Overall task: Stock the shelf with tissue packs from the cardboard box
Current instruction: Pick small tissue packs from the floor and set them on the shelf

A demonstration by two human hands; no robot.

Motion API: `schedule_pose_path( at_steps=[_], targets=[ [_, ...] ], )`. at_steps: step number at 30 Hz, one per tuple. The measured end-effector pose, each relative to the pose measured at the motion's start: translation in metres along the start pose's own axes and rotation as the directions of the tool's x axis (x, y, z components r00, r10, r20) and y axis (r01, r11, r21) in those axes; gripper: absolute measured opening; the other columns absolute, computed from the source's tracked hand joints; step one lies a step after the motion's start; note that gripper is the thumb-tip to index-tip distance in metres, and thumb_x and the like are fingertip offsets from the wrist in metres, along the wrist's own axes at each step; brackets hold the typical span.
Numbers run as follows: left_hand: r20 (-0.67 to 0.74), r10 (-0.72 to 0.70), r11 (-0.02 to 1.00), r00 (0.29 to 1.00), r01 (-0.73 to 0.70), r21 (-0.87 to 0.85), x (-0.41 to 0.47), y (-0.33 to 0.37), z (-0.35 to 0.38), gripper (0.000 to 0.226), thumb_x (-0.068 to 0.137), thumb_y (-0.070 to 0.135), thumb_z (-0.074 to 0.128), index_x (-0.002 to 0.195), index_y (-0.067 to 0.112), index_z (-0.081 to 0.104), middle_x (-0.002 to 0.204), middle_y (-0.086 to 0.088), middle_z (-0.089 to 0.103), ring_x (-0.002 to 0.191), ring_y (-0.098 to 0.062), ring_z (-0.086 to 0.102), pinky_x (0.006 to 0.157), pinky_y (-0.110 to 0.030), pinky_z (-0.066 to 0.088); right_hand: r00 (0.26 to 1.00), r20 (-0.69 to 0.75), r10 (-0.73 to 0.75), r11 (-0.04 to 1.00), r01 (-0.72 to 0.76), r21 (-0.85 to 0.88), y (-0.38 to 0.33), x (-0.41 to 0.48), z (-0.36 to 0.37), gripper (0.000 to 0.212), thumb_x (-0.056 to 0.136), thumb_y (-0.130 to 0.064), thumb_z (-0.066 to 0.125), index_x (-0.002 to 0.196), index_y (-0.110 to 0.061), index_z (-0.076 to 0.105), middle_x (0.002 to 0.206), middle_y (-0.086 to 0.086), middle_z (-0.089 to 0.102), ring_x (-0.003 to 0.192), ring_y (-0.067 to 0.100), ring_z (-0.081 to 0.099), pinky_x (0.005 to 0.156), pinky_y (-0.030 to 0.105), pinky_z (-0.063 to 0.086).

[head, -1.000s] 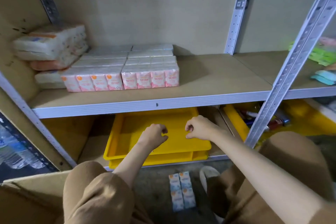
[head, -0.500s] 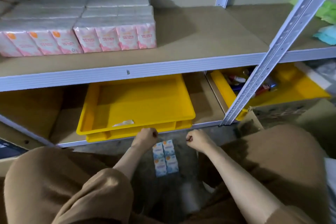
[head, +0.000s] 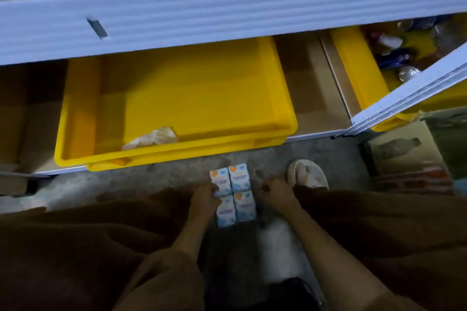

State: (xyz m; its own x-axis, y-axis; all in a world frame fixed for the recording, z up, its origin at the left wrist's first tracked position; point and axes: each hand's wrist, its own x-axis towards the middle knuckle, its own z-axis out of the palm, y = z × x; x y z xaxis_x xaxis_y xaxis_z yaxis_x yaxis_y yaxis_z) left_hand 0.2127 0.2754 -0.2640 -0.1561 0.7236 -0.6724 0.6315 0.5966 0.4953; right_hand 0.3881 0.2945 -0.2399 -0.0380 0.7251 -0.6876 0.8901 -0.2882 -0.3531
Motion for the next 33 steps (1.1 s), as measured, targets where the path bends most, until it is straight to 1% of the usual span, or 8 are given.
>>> schedule_pose_path(
  at_steps=[4,7,14,17,22,24,27,33],
  targets=[
    [-0.097,-0.162,0.974,0.982,0.144,-0.176,0.017,-0.011,0.016,0.026,0.079,-0.001,0.064,0.105,-0.003,0.064,0.110,-0.022,0.068,0.106,-0.031,0.062,0.077,-0.029,0.044,0.999,0.027,0.032,0.996,-0.034,0.085,-0.002,0.030,0.026,0.028,0.088,-0.014,0.054,0.108,0.005,0.059,0.118,0.024,0.063,0.110,0.033,0.059,0.088,0.034,0.044],
    [-0.143,-0.248,0.937,0.958,0.200,-0.287,0.026,-0.010,0.025,0.027,0.081,-0.003,0.063,0.108,-0.009,0.062,0.113,-0.026,0.066,0.109,-0.034,0.061,0.077,-0.024,0.037,0.999,0.008,0.049,0.972,-0.049,0.228,-0.004,0.045,0.041,0.030,0.089,-0.011,0.053,0.115,0.004,0.056,0.121,0.023,0.061,0.113,0.032,0.057,0.092,0.033,0.043],
    [-0.161,-0.343,0.885,0.925,0.261,-0.386,0.038,0.001,0.042,0.034,0.082,-0.005,0.063,0.115,-0.011,0.055,0.121,-0.030,0.060,0.113,-0.039,0.058,0.092,-0.043,0.047,0.966,-0.064,0.252,0.798,-0.170,0.578,-0.008,0.061,0.062,0.029,0.087,-0.004,0.057,0.114,0.006,0.057,0.120,0.024,0.062,0.110,0.034,0.060,0.087,0.034,0.048],
    [-0.151,-0.374,0.868,0.915,0.289,-0.403,0.038,-0.001,0.040,0.035,0.081,-0.007,0.063,0.115,-0.013,0.056,0.122,-0.030,0.060,0.112,-0.040,0.058,0.089,-0.044,0.048,0.941,-0.073,0.331,0.721,-0.202,0.663,-0.011,0.061,0.067,0.028,0.085,0.003,0.058,0.111,0.009,0.059,0.118,0.026,0.063,0.110,0.035,0.061,0.090,0.038,0.049],
    [-0.130,-0.327,0.896,0.936,0.263,-0.357,0.025,0.003,0.032,0.035,0.082,-0.006,0.062,0.116,-0.011,0.056,0.122,-0.027,0.061,0.112,-0.039,0.058,0.074,-0.030,0.044,0.929,-0.110,0.354,0.678,-0.174,0.714,-0.004,0.046,0.064,0.030,0.080,0.007,0.061,0.110,0.008,0.062,0.115,0.025,0.065,0.105,0.034,0.063,0.086,0.034,0.050],
    [-0.130,-0.288,0.916,0.949,0.234,-0.326,0.019,0.011,0.030,0.034,0.082,-0.004,0.064,0.115,-0.011,0.057,0.121,-0.027,0.062,0.112,-0.038,0.059,0.081,-0.036,0.047,0.917,-0.129,0.378,0.649,-0.163,0.743,-0.001,0.035,0.059,0.032,0.079,0.007,0.062,0.111,0.008,0.062,0.115,0.026,0.065,0.105,0.035,0.064,0.087,0.037,0.051],
    [-0.133,-0.211,0.948,0.968,0.170,-0.269,0.006,0.025,0.023,0.033,0.080,0.001,0.068,0.110,-0.008,0.061,0.117,-0.026,0.065,0.110,-0.035,0.060,0.091,-0.039,0.048,0.897,-0.168,0.409,0.648,-0.156,0.745,0.002,0.016,0.042,0.033,0.079,0.003,0.065,0.112,0.006,0.063,0.115,0.024,0.066,0.105,0.033,0.064,0.085,0.033,0.050],
    [-0.049,-0.060,0.977,0.997,0.048,-0.209,-0.032,0.063,-0.002,0.032,0.081,0.006,0.068,0.112,-0.001,0.061,0.119,-0.020,0.065,0.111,-0.032,0.060,0.095,-0.037,0.047,0.874,-0.291,0.391,0.747,-0.116,0.655,0.003,-0.035,-0.002,0.032,0.079,-0.006,0.068,0.110,0.000,0.065,0.115,0.021,0.067,0.106,0.033,0.063,0.090,0.038,0.049]
  ],
)
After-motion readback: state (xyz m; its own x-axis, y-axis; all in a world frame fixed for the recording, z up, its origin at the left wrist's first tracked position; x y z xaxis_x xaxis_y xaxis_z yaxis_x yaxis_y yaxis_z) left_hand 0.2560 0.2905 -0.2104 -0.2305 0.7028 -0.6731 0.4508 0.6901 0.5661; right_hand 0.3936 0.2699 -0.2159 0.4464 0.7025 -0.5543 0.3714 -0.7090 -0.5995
